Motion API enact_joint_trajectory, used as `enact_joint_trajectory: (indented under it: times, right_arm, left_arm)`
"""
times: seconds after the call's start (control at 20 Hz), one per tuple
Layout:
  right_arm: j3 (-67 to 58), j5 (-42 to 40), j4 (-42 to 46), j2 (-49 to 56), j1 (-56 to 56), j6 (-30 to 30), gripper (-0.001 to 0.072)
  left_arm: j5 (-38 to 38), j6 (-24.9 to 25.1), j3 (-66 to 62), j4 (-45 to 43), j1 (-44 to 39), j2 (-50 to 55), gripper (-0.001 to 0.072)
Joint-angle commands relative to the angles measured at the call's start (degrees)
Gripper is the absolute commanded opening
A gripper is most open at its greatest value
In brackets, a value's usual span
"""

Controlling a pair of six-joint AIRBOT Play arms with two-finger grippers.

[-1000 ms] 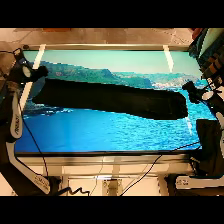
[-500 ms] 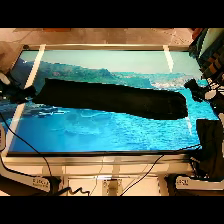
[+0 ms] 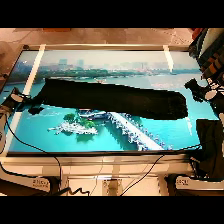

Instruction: Fold the clothes and pants, and hang the long-sleeved shirts on hangers.

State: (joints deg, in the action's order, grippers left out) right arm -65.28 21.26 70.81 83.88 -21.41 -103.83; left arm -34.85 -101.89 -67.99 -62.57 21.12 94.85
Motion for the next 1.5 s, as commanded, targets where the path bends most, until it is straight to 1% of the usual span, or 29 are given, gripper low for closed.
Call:
enact_joint_trajectory:
  times: [0.0, 0.1, 0.2, 0.35, 0.45, 0.5, 0.55, 0.6, 0.65, 0.7, 0.75, 0.85, 0.9, 1.05, 1.2, 1.3, 1.35, 1.45]
  right_arm:
    - [0.0, -0.5, 0.0, 0.0, 0.0, 0.0, 0.0687]
    - [0.0, -1.3, -0.1, 0.0, 0.0, 0.0, 0.0687]
    - [0.0, -1.4, 0.0, 0.0, 0.0, 0.0, 0.0687]
    - [0.0, -1.4, 0.0, 0.0, 0.0, 0.0, 0.0687]
    - [0.0, -1.3, 0.0, 0.0, 0.0, 0.0, 0.0686]
    - [0.0, -1.2, -0.1, -0.1, 0.0, 0.0, 0.0686]
    - [0.0, -0.8, -0.1, -0.1, 0.0, 0.0, 0.0684]
    - [0.0, -0.2, 0.0, -0.1, 0.0, 0.2, 0.0629]
    - [0.0, 0.2, 0.0, -0.2, 0.0, 2.2, 0.0478]
    - [0.0, 0.4, 0.0, -0.5, 0.0, 6.4, 0.0307]
    - [-0.1, 0.7, -0.1, -1.0, 0.1, 10.3, 0.0187]
    - [-0.7, 1.2, -0.1, -2.6, 0.8, 13.7, 0.0082]
    - [-1.4, 1.2, -0.1, -3.2, 1.7, 14.0, 0.0033]
    - [-4.8, 1.1, -0.2, -3.8, 7.0, 14.0, 0.0033]
    - [-7.3, -2.1, -0.2, -3.7, 15.7, 13.9, 0.0032]
    - [-9.2, -2.5, -0.2, -2.9, 21.7, 13.9, 0.0031]
    - [-10.5, -1.8, -0.2, -1.9, 24.5, 13.3, 0.0031]
    - [-14.4, 2.2, -0.2, 1.2, 29.7, 13.0, 0.0030]
  left_arm:
    - [12.7, -4.0, 1.7, 1.8, -0.5, 0.2, 0.0647]
    - [17.0, -8.1, 1.7, 1.8, -1.0, 1.4, 0.0647]
    - [19.5, -11.7, 1.7, 1.8, -1.6, 3.4, 0.0646]
    - [23.0, -11.7, 1.6, 1.6, -2.9, 5.2, 0.0644]
    - [26.4, -11.1, 1.5, 0.9, -3.6, 5.3, 0.0628]
    - [27.9, -9.6, 1.3, 0.9, -4.1, 5.3, 0.0484]
    - [28.2, -7.3, 0.8, 0.9, -4.4, 5.3, 0.0310]
    - [28.3, -3.5, -0.2, 0.9, -4.7, 5.3, 0.0181]
    - [28.3, 0.9, -1.6, 0.9, -4.9, 5.2, 0.0123]
    - [27.8, 4.6, -3.0, 0.9, -4.9, 4.7, 0.0080]
    - [26.7, 9.0, -4.5, 0.9, -5.0, 4.0, 0.0018]
    - [23.9, 18.0, -7.2, 0.9, -5.4, 2.0, 0.0018]
    - [23.1, 20.7, -7.9, 0.9, -5.6, 0.6, 0.0018]
    - [23.0, 26.1, -8.0, 0.9, -6.9, -4.4, 0.0018]
    - [20.7, 29.2, -8.0, 0.9, -9.1, -9.1, 0.0018]
    - [15.8, 31.8, -8.1, 0.9, -10.9, -12.3, 0.0018]
    - [12.3, 33.9, -8.1, 0.9, -11.8, -14.1, 0.0018]
    - [4.7, 36.5, -8.1, 0.9, -13.1, -17.9, 0.0018]
